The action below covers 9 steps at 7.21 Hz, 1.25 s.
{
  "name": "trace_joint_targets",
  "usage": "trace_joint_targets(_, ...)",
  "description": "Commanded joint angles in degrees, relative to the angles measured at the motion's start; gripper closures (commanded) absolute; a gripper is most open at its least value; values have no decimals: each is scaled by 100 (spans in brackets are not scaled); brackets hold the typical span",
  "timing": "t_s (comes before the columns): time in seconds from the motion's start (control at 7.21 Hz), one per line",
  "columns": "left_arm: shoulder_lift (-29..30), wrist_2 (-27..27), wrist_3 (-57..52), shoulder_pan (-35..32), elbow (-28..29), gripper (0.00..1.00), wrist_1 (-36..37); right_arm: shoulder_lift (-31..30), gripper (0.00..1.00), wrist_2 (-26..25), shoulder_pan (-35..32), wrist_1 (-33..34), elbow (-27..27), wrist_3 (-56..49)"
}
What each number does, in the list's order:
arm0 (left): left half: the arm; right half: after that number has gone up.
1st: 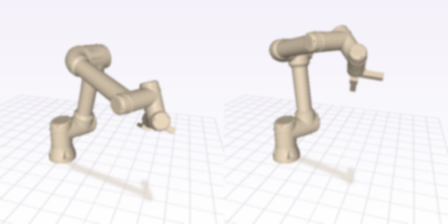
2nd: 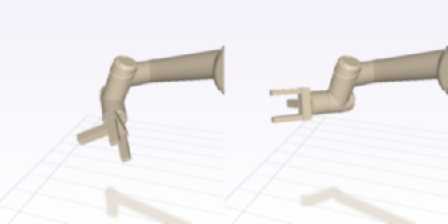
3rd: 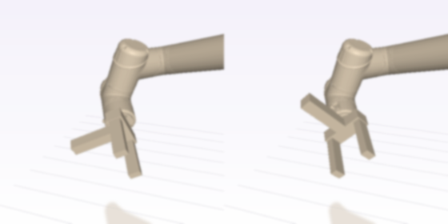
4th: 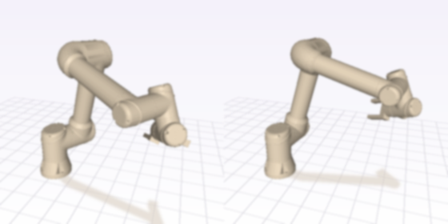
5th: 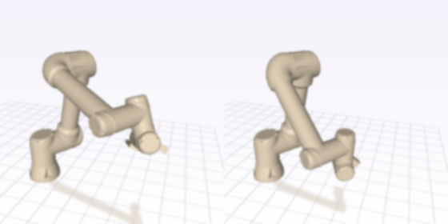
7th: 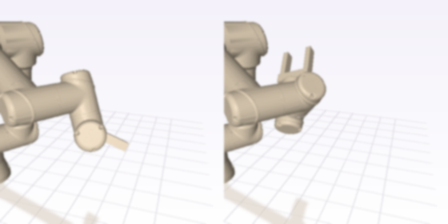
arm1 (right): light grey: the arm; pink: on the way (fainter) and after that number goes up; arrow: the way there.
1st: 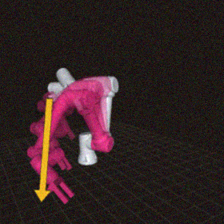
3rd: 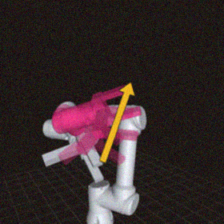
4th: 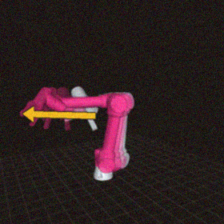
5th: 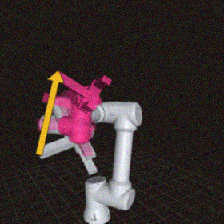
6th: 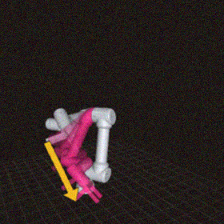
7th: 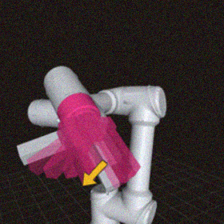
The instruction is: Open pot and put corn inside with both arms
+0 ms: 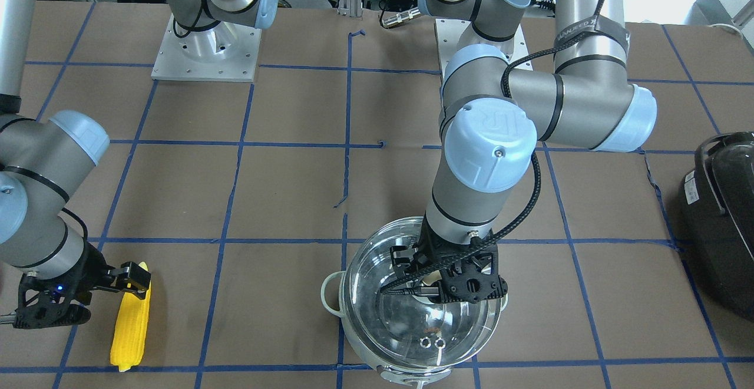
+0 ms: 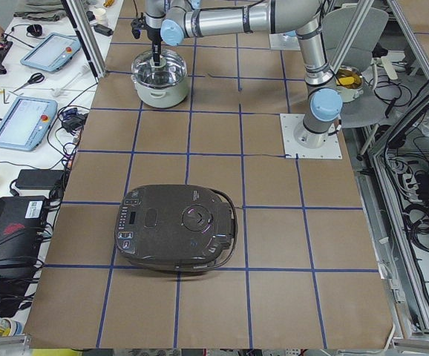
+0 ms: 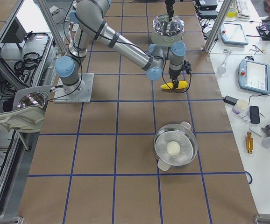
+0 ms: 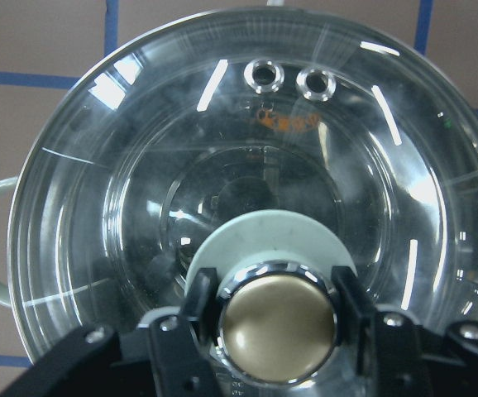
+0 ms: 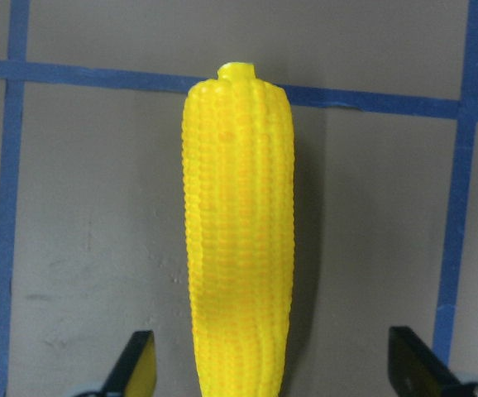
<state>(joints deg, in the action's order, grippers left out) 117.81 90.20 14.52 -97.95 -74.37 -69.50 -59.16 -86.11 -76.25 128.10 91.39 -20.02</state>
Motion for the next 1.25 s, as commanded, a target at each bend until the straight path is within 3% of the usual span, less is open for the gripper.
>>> trace_joint_targets(0.0, -318, 14, -864, 607, -77, 64, -413, 255, 0, 95, -4, 39, -130, -343)
trace_joint_targets(0.28, -583, 425, -1720, 1240, -252, 68, -556, 422, 0, 86, -4, 197, -130, -363)
trace_joint_targets(0.42, -705, 419, -2264, 1574, -549, 70, -495, 458, 13, 86, -4, 206, -139, -363)
trace_joint_targets(0.69, -987, 358, -2907, 2329, -1505, 74, 64, 580, 81, 95, -4, 206, -331, -406)
trace_joint_targets(0.83, -1049, 340, -3242, 2594, -2093, 74, 747, 607, 100, 95, -4, 198, -436, -494)
trace_joint_targets(1.11, -1094, 129, -3768, 3138, -3210, 74, 2188, 555, 100, 60, -30, 110, -839, -381)
